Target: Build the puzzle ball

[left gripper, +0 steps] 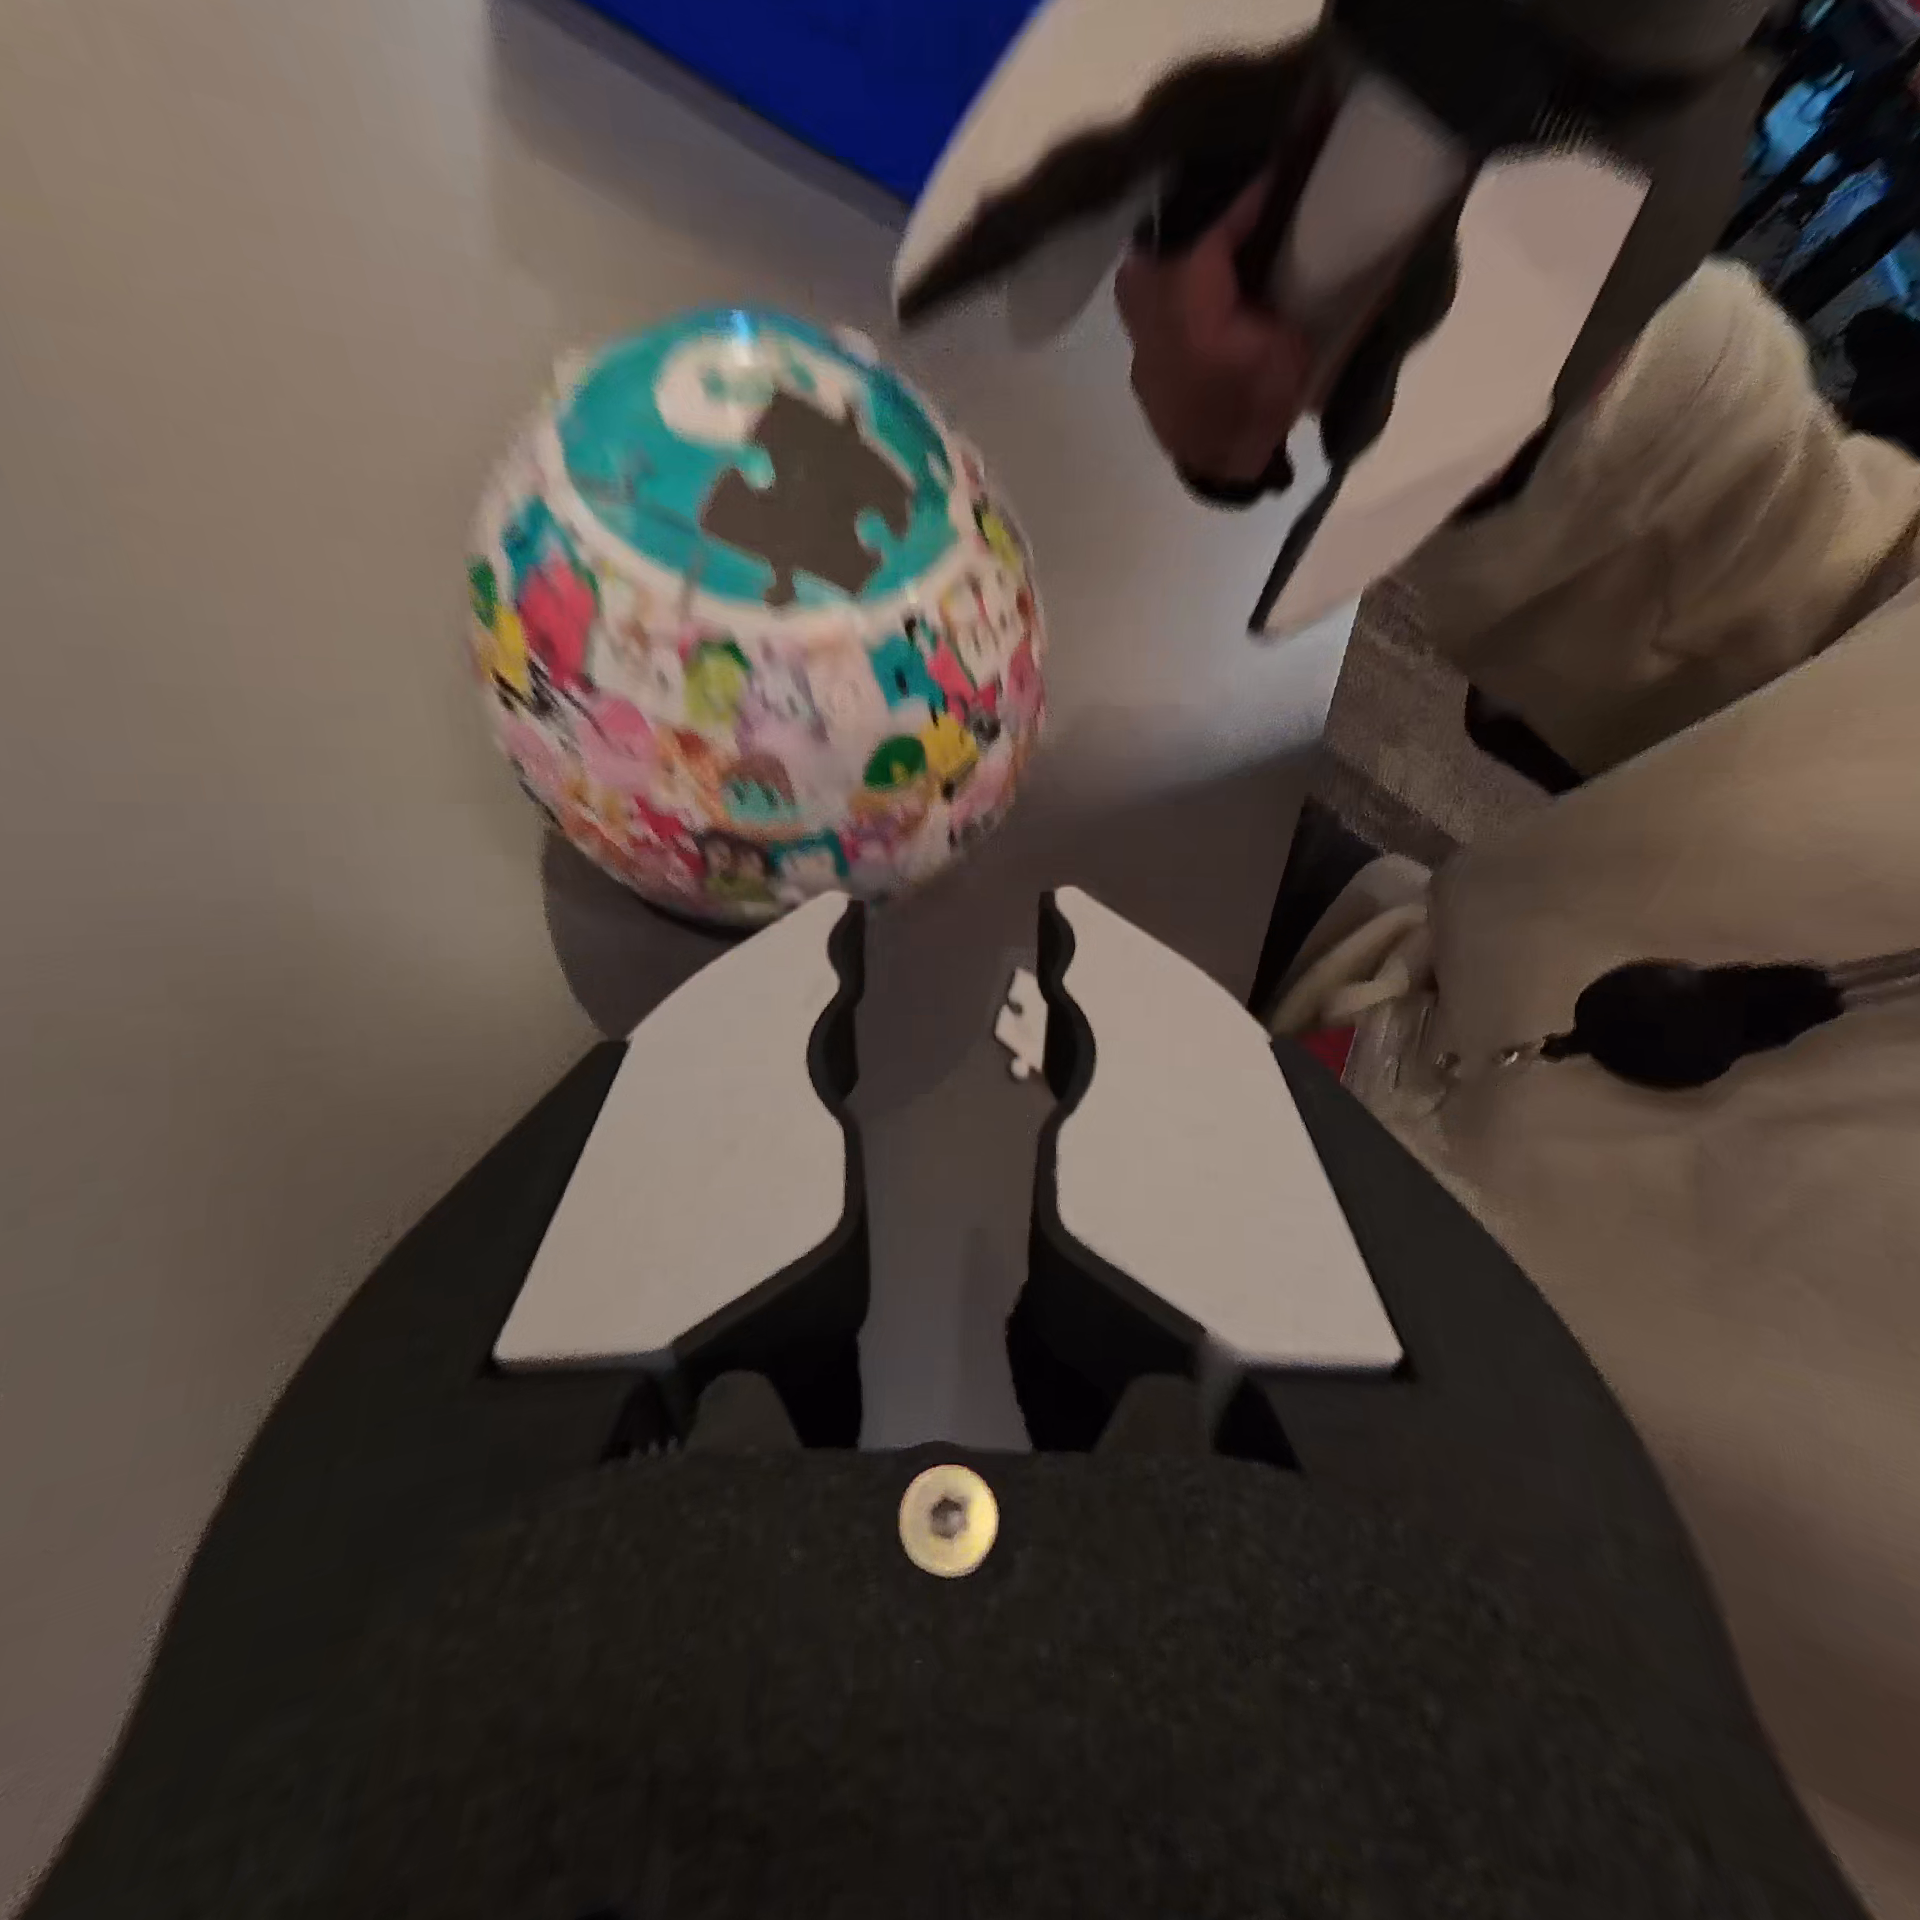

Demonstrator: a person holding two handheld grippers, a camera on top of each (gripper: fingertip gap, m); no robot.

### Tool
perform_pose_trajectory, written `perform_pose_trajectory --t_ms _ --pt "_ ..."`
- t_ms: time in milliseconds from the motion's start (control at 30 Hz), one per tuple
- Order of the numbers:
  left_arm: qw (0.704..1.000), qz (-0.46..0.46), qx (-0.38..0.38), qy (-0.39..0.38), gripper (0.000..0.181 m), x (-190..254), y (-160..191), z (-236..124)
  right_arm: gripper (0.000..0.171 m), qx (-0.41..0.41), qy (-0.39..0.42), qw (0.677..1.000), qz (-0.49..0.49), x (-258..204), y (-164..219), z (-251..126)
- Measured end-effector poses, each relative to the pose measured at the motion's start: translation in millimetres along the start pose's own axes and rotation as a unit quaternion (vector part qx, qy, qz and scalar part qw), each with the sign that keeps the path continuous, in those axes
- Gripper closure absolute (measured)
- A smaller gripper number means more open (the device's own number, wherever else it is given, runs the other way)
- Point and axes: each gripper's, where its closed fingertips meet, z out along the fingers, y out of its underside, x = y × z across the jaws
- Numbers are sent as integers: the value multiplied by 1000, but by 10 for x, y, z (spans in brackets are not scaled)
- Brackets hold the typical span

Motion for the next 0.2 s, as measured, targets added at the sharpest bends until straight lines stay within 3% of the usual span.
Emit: perform_pose_trajectory --t_ms 200 --pt "998 49 -45 -5 148 329 633 401 105 29 2 999 14 -191 143 -207"
